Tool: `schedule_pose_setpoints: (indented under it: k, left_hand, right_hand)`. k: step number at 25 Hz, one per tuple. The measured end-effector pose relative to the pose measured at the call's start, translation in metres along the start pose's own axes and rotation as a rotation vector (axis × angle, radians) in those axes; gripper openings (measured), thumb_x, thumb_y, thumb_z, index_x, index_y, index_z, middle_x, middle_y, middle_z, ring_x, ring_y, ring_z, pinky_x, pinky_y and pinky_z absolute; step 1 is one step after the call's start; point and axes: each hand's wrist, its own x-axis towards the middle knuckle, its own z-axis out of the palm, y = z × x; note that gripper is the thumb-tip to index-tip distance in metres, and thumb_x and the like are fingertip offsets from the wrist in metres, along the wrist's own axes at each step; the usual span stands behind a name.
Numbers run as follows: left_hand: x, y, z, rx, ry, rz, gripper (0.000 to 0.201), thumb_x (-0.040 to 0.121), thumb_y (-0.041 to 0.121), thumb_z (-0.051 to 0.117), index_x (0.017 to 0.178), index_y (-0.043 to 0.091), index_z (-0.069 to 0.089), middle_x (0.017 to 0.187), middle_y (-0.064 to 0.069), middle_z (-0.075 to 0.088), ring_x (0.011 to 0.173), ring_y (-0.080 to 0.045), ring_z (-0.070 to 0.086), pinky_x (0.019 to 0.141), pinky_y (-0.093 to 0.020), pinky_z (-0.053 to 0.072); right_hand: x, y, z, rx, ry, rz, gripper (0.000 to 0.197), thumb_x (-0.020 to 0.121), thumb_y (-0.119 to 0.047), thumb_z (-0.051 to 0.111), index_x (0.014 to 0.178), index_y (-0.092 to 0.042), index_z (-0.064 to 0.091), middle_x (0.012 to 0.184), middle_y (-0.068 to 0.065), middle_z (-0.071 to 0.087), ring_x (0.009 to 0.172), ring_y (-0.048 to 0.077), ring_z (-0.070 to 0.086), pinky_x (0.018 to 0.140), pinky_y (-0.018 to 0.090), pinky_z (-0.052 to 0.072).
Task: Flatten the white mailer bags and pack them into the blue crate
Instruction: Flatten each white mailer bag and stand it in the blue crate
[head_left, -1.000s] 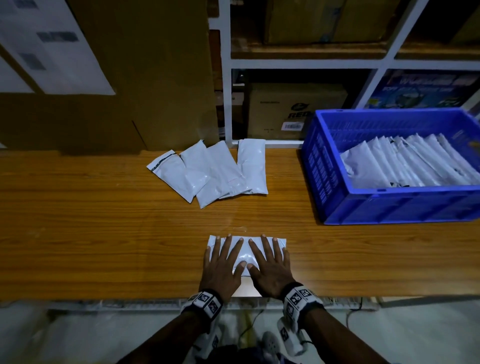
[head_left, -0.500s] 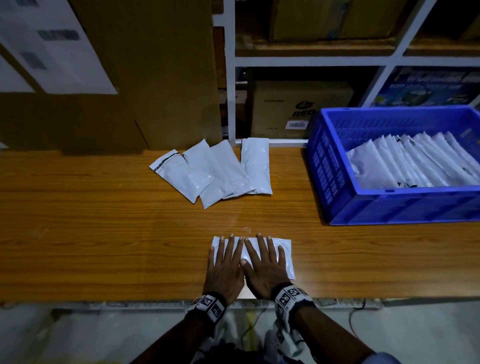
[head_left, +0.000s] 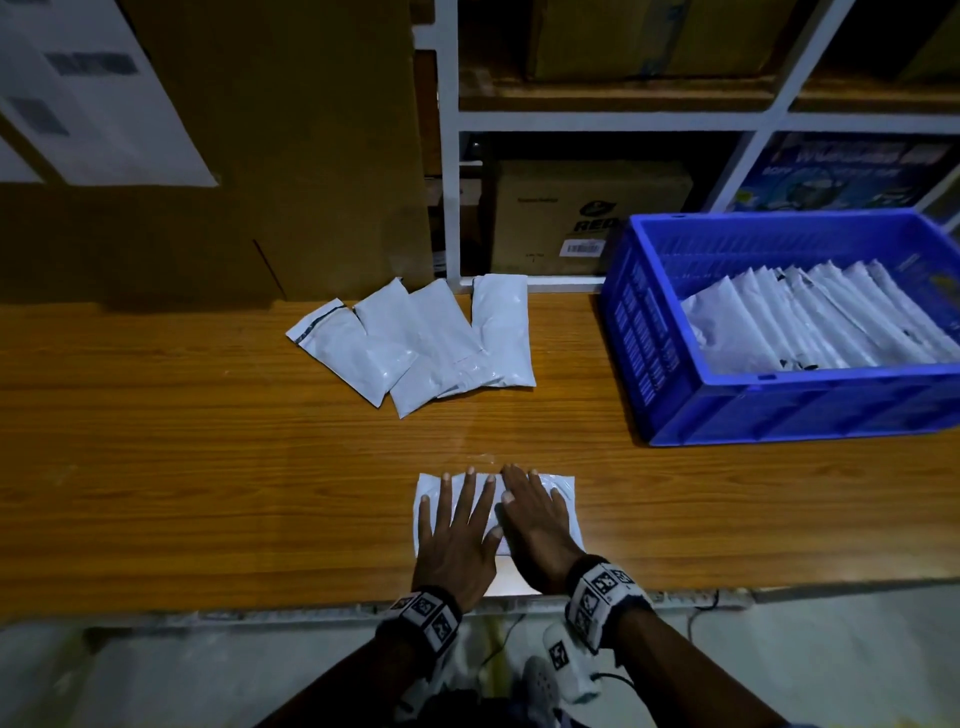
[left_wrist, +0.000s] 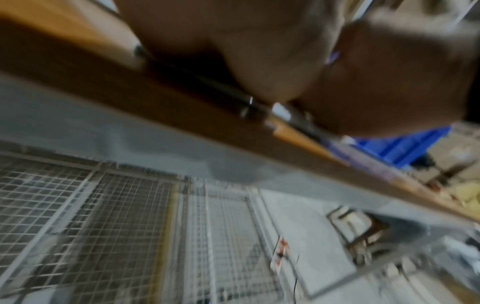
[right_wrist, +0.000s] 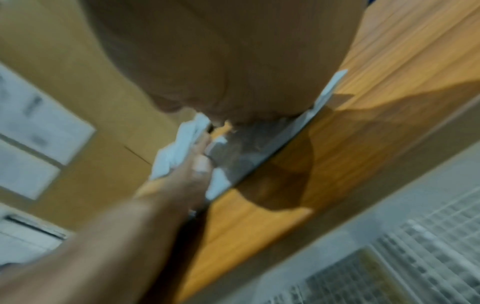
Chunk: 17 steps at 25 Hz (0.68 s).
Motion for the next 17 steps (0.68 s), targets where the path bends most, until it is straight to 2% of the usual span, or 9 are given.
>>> schedule_pose_setpoints:
  k: [1,3,5,6,9,12,14,16,17]
  left_hand:
    - [0.001,0.000,0.001,0.003,-0.010,-0.003,0.057,0.105,0.054,0.012,0.159,0.037,0.003,0.168,0.008,0.001,0.154,-0.020,0.001,0.119,-0.051,0.005]
    - [0.005,0.000,-0.002,-0.003,-0.053,-0.010,0.057,0.105,0.056,0.012,0.159,0.038,0.009,0.167,0.008,0.008,0.154,-0.019,0.005,0.118,-0.050,0.006]
    - [0.005,0.001,-0.004,-0.022,-0.077,-0.013,0.056,0.105,0.055,0.011,0.158,0.039,0.012,0.166,0.008,0.013,0.154,-0.019,0.009,0.118,-0.050,0.006]
    - [0.005,0.001,-0.007,-0.025,-0.085,-0.012,0.056,0.104,0.055,0.011,0.158,0.040,0.009,0.167,0.009,0.008,0.154,-0.019,0.004,0.119,-0.049,0.003]
    - [0.007,0.002,-0.013,-0.015,-0.120,-0.019,0.057,0.105,0.051,0.010,0.154,0.041,-0.016,0.162,0.014,-0.024,0.150,-0.016,-0.023,0.121,-0.048,-0.012]
    - [0.011,-0.004,-0.017,-0.050,-0.148,0.014,0.055,0.101,0.054,-0.001,0.147,0.044,-0.029,0.153,0.018,-0.038,0.148,-0.015,-0.030,0.119,-0.044,-0.019]
    - [0.010,-0.009,-0.018,-0.044,-0.109,0.043,0.058,0.099,0.058,-0.002,0.153,0.042,-0.020,0.160,0.014,-0.030,0.151,-0.017,-0.024,0.120,-0.043,-0.016]
    - [0.002,-0.014,-0.015,0.017,-0.043,0.059,0.060,0.104,0.056,0.010,0.159,0.035,-0.002,0.167,0.005,-0.012,0.154,-0.021,-0.012,0.122,-0.047,-0.006]
    - [-0.001,-0.015,-0.012,0.026,-0.025,0.065,0.060,0.105,0.053,0.016,0.160,0.034,0.002,0.168,0.004,-0.007,0.154,-0.022,-0.008,0.122,-0.048,-0.003]
  right_hand:
    - [-0.002,0.002,-0.001,0.008,0.061,0.000,0.053,0.107,-0.037,0.015,0.156,-0.030,-0.003,0.160,-0.009,-0.019,0.147,0.013,-0.024,0.122,0.043,-0.007]
    - [-0.007,0.006,0.002,-0.075,0.175,0.019,0.053,0.105,-0.042,0.017,0.155,-0.036,0.000,0.159,-0.009,-0.021,0.146,0.015,-0.026,0.121,0.043,-0.009]
    - [-0.012,0.009,0.008,-0.185,0.193,0.019,0.054,0.104,-0.046,0.014,0.155,-0.039,-0.004,0.158,-0.009,-0.025,0.147,0.017,-0.027,0.121,0.043,-0.012]
    - [-0.014,0.011,0.012,-0.213,0.193,0.011,0.055,0.103,-0.048,0.012,0.155,-0.039,-0.005,0.159,-0.008,-0.025,0.147,0.018,-0.025,0.121,0.043,-0.011]
    - [-0.012,0.017,0.022,-0.270,0.186,0.027,0.057,0.103,-0.050,0.009,0.156,-0.036,-0.006,0.161,-0.005,-0.022,0.148,0.019,-0.023,0.120,0.041,-0.014]
    - [-0.009,0.014,0.021,-0.275,0.174,0.040,0.057,0.102,-0.049,0.009,0.155,-0.037,-0.007,0.161,-0.005,-0.022,0.148,0.018,-0.024,0.118,0.039,-0.017]
    - [-0.008,0.015,0.020,-0.250,0.163,0.047,0.057,0.101,-0.050,0.008,0.154,-0.039,-0.011,0.161,-0.006,-0.024,0.147,0.018,-0.026,0.117,0.038,-0.020]
    - [-0.006,0.017,0.019,-0.231,0.127,0.051,0.057,0.100,-0.051,0.007,0.151,-0.042,-0.017,0.159,-0.008,-0.028,0.147,0.018,-0.027,0.116,0.038,-0.021]
    - [-0.006,0.018,0.018,-0.222,0.105,0.049,0.058,0.100,-0.052,0.008,0.151,-0.042,-0.018,0.158,-0.008,-0.030,0.146,0.017,-0.028,0.116,0.038,-0.021]
